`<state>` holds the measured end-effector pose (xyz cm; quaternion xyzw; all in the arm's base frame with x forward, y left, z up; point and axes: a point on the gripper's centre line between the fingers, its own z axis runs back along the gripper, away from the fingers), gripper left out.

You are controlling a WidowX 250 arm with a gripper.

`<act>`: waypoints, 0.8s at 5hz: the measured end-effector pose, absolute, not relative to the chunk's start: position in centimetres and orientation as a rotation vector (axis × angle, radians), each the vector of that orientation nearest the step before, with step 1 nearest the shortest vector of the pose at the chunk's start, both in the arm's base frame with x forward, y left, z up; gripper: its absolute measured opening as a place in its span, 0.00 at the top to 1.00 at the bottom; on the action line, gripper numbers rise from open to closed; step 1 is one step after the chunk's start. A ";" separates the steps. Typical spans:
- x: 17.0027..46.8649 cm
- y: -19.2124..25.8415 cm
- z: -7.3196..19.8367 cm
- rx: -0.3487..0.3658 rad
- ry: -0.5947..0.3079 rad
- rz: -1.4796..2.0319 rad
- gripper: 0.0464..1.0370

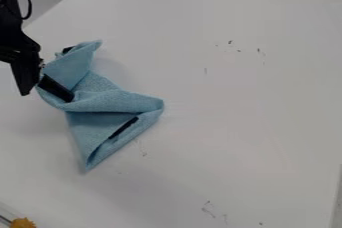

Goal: Unfold the cloth from bottom left to top right

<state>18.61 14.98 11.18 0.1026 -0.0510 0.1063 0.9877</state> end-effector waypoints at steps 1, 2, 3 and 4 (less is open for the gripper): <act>18.5 14.9 10.8 0.201 -0.087 0.221 0.04; 19.1 14.4 10.9 0.276 -0.068 0.261 0.04; 20.4 13.9 10.9 0.313 -0.069 0.366 0.04; 21.6 13.9 10.6 0.312 -0.067 0.364 0.04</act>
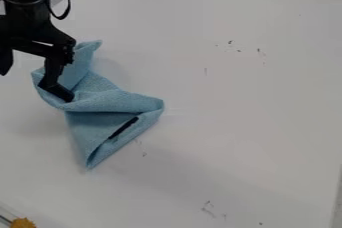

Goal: Unfold the cloth from bottom left to top right

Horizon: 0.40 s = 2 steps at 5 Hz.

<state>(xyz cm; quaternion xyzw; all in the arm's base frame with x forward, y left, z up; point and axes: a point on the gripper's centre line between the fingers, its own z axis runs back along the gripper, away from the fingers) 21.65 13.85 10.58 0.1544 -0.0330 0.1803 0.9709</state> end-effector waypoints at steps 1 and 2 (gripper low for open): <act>23.0 14.1 10.2 0.296 -0.068 0.334 0.04; 24.4 14.1 9.2 0.270 -0.097 0.308 0.04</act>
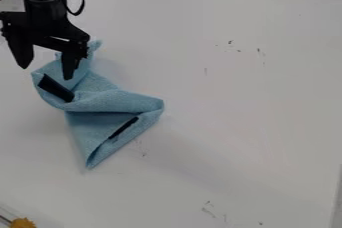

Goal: Unfold the cloth from bottom left to top right

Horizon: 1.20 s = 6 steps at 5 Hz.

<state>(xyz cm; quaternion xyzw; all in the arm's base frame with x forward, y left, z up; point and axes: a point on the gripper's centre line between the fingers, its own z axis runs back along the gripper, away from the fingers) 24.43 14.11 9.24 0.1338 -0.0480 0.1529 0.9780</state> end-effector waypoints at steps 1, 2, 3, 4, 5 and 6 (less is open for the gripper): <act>25.6 14.7 8.3 0.240 -0.101 0.285 0.04; 25.4 15.1 7.3 0.216 -0.079 0.291 0.04; 25.1 15.7 6.8 0.192 -0.081 0.318 0.04; 24.9 15.9 6.6 0.183 -0.078 0.320 0.04; 24.1 16.0 6.1 0.173 -0.059 0.348 0.04; 23.5 16.1 5.9 0.173 -0.047 0.373 0.04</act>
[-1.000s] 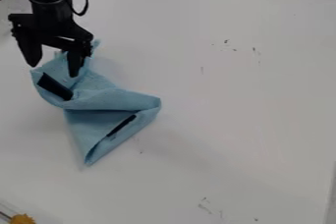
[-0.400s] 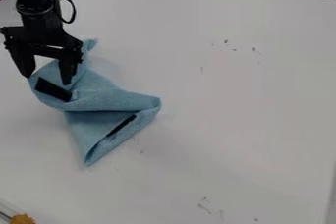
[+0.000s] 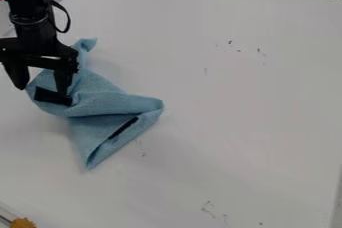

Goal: Unfold the cloth from bottom left to top right

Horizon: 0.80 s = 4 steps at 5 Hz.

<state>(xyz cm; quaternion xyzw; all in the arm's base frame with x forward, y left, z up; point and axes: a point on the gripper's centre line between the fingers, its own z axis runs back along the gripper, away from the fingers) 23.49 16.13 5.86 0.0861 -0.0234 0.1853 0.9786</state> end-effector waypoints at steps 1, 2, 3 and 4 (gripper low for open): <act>22.8 16.8 6.3 0.231 -0.044 0.377 0.04; 22.1 17.6 8.0 0.309 -0.051 0.399 0.04; 22.0 17.6 7.2 0.281 -0.085 0.418 0.04; 22.4 17.4 5.9 0.213 -0.103 0.460 0.04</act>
